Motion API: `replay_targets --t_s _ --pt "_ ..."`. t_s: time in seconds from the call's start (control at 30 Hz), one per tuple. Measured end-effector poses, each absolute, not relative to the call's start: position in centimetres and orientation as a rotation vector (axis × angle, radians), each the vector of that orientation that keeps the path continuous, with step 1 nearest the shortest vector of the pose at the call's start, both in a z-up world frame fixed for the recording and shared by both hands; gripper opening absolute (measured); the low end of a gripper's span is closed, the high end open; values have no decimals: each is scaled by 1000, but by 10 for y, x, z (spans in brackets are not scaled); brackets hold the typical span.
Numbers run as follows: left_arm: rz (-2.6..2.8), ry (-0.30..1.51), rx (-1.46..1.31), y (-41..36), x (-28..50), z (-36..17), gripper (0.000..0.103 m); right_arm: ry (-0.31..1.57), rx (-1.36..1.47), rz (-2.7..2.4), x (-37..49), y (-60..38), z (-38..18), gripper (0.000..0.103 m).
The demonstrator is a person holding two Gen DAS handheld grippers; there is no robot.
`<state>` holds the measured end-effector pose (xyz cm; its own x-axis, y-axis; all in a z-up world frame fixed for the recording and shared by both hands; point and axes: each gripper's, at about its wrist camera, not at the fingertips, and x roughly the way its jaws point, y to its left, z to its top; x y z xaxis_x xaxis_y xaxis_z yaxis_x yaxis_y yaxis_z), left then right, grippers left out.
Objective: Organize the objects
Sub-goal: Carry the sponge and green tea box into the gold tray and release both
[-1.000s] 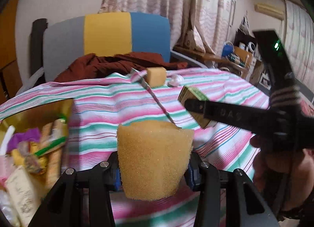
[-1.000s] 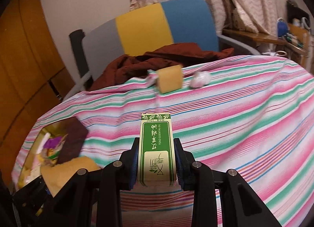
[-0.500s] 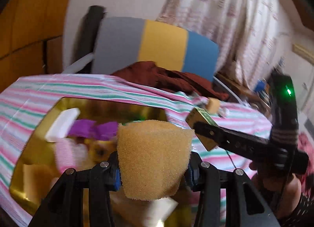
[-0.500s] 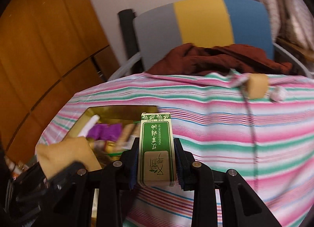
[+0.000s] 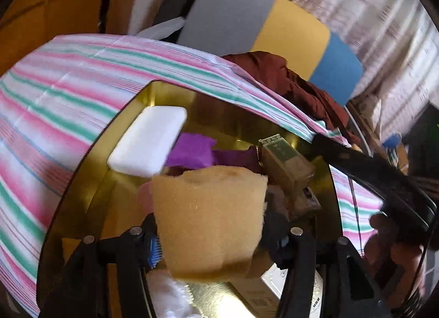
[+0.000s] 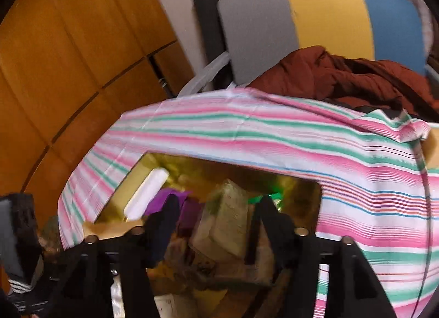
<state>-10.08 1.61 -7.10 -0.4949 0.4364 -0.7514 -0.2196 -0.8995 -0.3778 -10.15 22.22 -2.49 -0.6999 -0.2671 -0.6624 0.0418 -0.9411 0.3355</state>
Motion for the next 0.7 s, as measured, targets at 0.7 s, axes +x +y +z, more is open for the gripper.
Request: replay_targets --t_s 0.7 --pt "2566 -267 -1264 20 -83 -53 79 -699 1095 -2880 -12 320 -33 73"
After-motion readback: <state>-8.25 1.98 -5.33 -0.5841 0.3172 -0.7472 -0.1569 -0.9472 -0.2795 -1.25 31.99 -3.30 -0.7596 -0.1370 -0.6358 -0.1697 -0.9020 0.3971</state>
